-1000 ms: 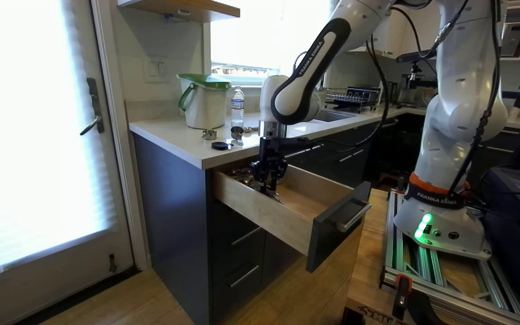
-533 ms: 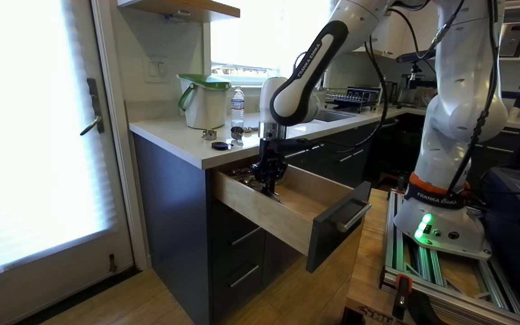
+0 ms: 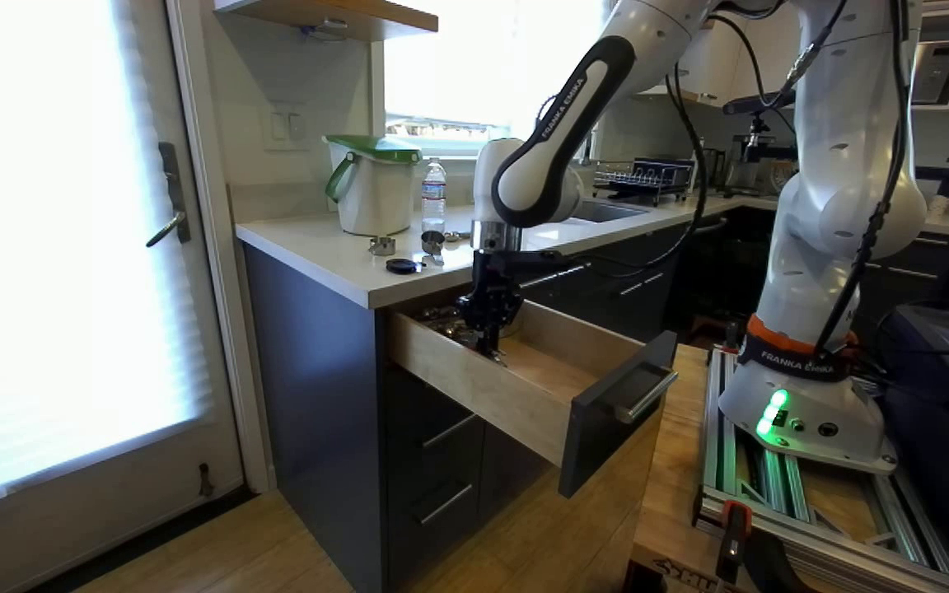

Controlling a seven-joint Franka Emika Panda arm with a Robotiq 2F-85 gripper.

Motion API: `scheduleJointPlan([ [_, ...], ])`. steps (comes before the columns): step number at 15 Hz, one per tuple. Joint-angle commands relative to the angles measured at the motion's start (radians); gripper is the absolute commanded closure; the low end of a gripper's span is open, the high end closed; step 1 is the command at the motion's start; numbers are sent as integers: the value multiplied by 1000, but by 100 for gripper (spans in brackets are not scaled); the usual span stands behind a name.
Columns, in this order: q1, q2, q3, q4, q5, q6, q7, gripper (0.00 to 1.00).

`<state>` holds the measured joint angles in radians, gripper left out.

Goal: Transfer the scoop from the drawer to the counter

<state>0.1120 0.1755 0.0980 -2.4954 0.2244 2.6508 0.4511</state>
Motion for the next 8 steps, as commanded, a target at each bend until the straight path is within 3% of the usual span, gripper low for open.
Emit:
scheduleJointPlan([
  [1, 20, -44, -18, -18, -36, 8, 36, 95],
  [8, 13, -130, -32, -42, -127, -35, 108, 95],
])
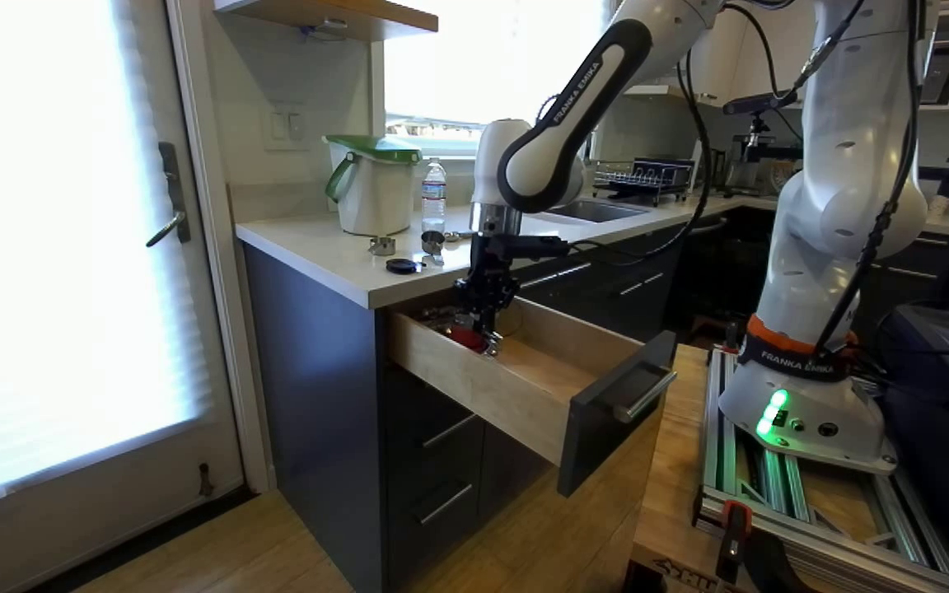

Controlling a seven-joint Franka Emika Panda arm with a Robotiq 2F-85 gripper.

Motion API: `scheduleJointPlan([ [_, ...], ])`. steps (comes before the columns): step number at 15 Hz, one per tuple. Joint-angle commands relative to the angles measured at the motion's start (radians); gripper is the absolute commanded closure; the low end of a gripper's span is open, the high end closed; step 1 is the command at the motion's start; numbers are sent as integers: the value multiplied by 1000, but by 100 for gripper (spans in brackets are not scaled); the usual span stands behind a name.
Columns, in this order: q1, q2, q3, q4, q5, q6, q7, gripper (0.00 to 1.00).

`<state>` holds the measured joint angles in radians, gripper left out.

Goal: Transfer the scoop from the drawer to the counter

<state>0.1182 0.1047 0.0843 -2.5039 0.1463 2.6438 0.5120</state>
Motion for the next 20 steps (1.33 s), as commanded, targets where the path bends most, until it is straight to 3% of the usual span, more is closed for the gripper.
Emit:
scheduleJointPlan([
  [1, 5, -64, -19, -34, -62, -33, 57, 95],
  [10, -12, -136, -13, -54, -97, -75, 86, 95],
  [17, -86, -337, -6, -27, -248, -363, 188, 95],
  [20, -114, -400, 3, 20, -285, -456, 167, 95],
])
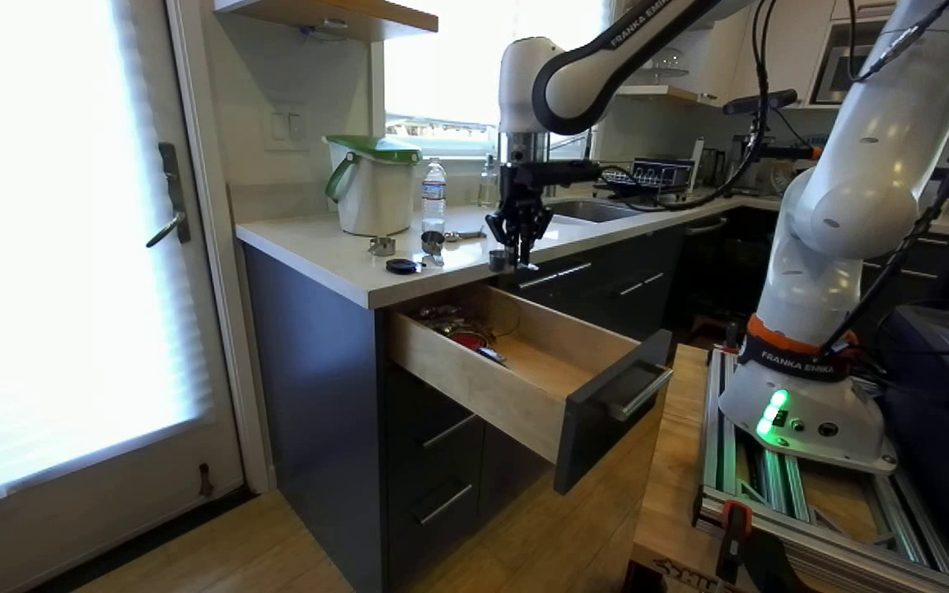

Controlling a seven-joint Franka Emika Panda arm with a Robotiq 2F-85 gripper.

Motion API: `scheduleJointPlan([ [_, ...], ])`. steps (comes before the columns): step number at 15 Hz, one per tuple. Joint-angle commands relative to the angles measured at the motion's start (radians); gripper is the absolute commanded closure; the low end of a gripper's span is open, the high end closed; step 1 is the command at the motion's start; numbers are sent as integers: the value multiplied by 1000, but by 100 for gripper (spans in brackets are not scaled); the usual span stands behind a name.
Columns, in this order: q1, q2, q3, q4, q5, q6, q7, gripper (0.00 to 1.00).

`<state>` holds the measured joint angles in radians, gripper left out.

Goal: Transfer the scoop from the drawer to the counter

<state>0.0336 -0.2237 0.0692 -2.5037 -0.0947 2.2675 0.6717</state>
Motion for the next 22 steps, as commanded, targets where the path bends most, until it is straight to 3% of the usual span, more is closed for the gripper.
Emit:
scheduleJointPlan([
  [1, -26, -26, 17, 12, -8, -30, -5, 95],
  [2, -31, -44, 18, 19, -7, -39, -8, 78],
  [9, -30, -28, 22, 18, -8, -39, -7, 78],
  [10, -30, -28, 22, 18, -8, -39, -7, 95],
  [16, -84, 100, 16, 204, -123, -31, 36, 95],
  [22, -88, 260, -30, 392, -232, -22, 27, 95],
])
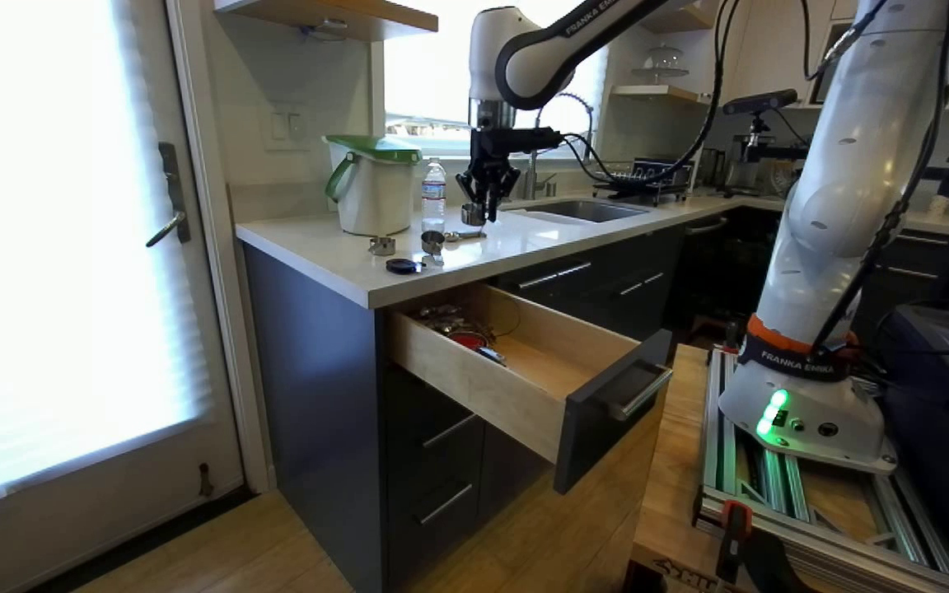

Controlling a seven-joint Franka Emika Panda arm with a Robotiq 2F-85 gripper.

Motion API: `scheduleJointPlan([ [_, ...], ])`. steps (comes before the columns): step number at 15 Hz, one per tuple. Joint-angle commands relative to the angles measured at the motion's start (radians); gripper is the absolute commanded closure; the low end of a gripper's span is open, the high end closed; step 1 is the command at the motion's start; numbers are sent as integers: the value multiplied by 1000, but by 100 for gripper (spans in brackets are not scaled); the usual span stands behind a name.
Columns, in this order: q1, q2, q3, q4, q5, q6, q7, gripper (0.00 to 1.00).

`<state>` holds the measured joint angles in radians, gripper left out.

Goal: Transfer the scoop from the drawer to the counter

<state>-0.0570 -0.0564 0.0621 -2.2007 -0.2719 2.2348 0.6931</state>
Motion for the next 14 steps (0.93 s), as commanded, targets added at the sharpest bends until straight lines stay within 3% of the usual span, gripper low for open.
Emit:
scheduleJointPlan([
  [1, 5, 114, -35, 108, -68, 19, -8, 95],
  [6, 11, 208, -86, 161, -62, 86, -112, 95],
  [14, 13, 295, -145, 153, -31, 222, -243, 95],
])
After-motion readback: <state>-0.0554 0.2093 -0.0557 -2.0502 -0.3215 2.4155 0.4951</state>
